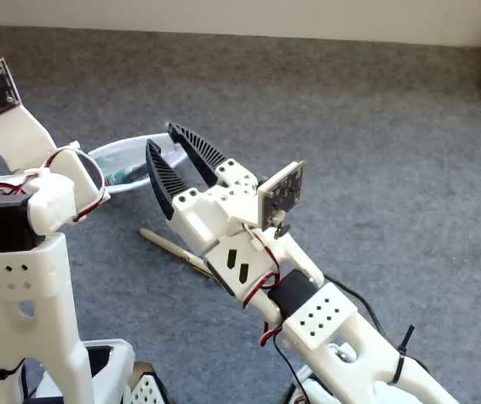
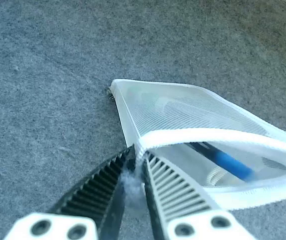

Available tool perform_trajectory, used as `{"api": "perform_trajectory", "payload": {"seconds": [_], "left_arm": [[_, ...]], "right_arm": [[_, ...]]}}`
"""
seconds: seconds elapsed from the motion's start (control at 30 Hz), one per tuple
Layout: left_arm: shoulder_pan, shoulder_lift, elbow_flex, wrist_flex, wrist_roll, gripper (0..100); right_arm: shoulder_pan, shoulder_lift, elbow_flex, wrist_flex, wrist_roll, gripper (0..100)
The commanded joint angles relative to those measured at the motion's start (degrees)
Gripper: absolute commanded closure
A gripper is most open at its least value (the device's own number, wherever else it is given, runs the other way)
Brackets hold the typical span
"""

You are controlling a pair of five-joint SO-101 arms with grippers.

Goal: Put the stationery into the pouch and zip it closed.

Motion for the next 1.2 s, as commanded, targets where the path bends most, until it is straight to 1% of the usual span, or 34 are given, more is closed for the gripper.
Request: {"api": "perform_trajectory", "payload": {"seconds": [0.0, 0.07, 0.27, 0.57, 0.67, 0.77, 0.9, 0.97, 1.07, 1.17], "left_arm": [[-1.10, -0.22, 0.66, 0.18, 0.00, 99], [-1.10, -0.22, 0.66, 0.18, 0.00, 99], [-1.10, -0.22, 0.66, 0.09, 0.00, 99], [-1.10, -0.13, 0.66, 0.09, 0.00, 99], [-3.12, -0.13, 0.66, 0.00, 0.26, 99], [-6.11, -0.13, 0.66, -0.18, 0.44, 99], [-7.69, -0.13, 0.66, -0.18, 0.53, 99], [-7.87, -0.13, 0.66, -0.18, 0.53, 99], [-7.87, -0.13, 0.66, -0.18, 0.53, 99], [-7.96, -0.13, 0.66, -0.18, 0.53, 99]], "right_arm": [[-1.36, -5.58, -0.04, -0.66, 0.44, 85.5], [-1.54, -8.57, 0.57, 0.92, 0.44, 85.6], [-2.86, -15.78, 0.48, 14.81, 0.35, 85.6], [-2.86, -18.77, 0.31, 24.66, 0.62, 85.7], [-2.86, -18.68, -0.84, 28.18, 0.62, 85.7], [-2.86, -18.68, -4.62, 36.62, 0.62, 85.7], [-2.86, -18.59, -10.15, 46.37, 0.70, 85.7], [-3.47, -18.51, -11.38, 48.40, 1.23, 85.7], [-6.73, -18.51, -11.30, 48.75, 5.71, 85.7], [-9.54, -18.51, -8.92, 48.75, 6.68, 85.7]]}}
